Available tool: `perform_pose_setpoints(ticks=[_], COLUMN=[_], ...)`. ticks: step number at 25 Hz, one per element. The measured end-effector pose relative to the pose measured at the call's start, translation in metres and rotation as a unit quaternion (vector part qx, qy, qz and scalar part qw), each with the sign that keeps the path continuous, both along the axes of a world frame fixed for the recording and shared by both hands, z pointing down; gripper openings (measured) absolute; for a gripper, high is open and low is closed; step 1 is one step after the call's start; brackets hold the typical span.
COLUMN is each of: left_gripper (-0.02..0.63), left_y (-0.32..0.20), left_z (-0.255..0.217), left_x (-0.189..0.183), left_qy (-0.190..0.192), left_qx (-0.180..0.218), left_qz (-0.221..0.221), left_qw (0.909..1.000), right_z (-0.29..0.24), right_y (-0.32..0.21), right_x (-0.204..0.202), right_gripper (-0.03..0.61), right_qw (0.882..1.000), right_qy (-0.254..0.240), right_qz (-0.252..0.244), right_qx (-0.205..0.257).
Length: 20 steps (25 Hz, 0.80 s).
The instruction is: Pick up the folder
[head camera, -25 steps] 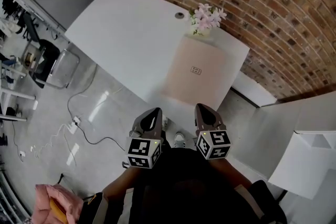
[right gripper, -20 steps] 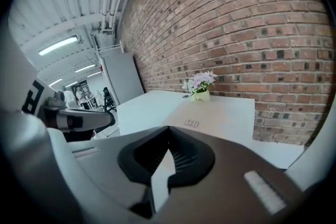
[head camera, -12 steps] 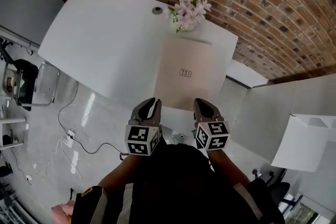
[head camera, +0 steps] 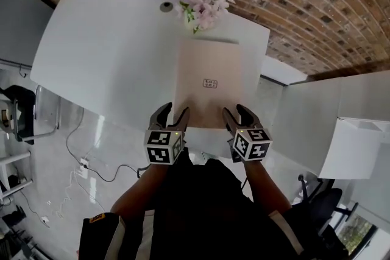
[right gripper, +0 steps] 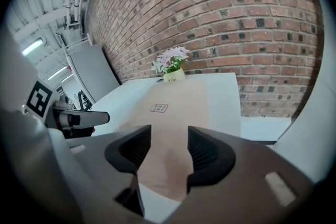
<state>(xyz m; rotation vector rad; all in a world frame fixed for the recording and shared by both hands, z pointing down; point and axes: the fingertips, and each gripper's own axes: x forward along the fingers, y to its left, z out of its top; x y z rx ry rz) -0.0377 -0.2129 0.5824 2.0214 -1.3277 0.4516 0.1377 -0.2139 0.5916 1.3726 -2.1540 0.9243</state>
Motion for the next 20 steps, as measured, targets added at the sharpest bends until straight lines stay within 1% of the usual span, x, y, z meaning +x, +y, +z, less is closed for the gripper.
perform_pose_setpoints(ticks=[2, 6, 9, 12, 16, 20], left_gripper=[0.261, 0.309, 0.327, 0.341, 0.341, 0.353], left_y=[-0.006, -0.015, -0.021, -0.024, -0.025, -0.027], left_z=[0.008, 0.022, 0.031, 0.04, 0.051, 0.057], left_x=[0.002, 0.007, 0.012, 0.015, 0.016, 0.017], left_qy=[0.002, 0.001, 0.005, 0.008, 0.013, 0.017], left_qx=[-0.01, -0.028, -0.039, -0.05, -0.064, -0.069], left_qz=[0.007, 0.027, 0.037, 0.042, 0.042, 0.041], left_qw=[0.9999, 0.9992, 0.9985, 0.9978, 0.997, 0.9966], right_z=[0.007, 0.022, 0.032, 0.04, 0.044, 0.046], right_y=[-0.005, -0.012, -0.015, -0.015, -0.015, -0.015], right_x=[0.006, 0.018, 0.022, 0.02, 0.014, 0.01], right_gripper=[0.245, 0.279, 0.321, 0.351, 0.367, 0.365], right_qw=[1.0, 0.999, 0.998, 0.998, 0.996, 0.996], right_qy=[-0.002, 0.002, -0.009, -0.025, -0.043, -0.047], right_qz=[0.011, 0.028, 0.032, 0.026, 0.015, 0.007], right_qx=[-0.009, -0.027, -0.045, -0.06, -0.073, -0.075])
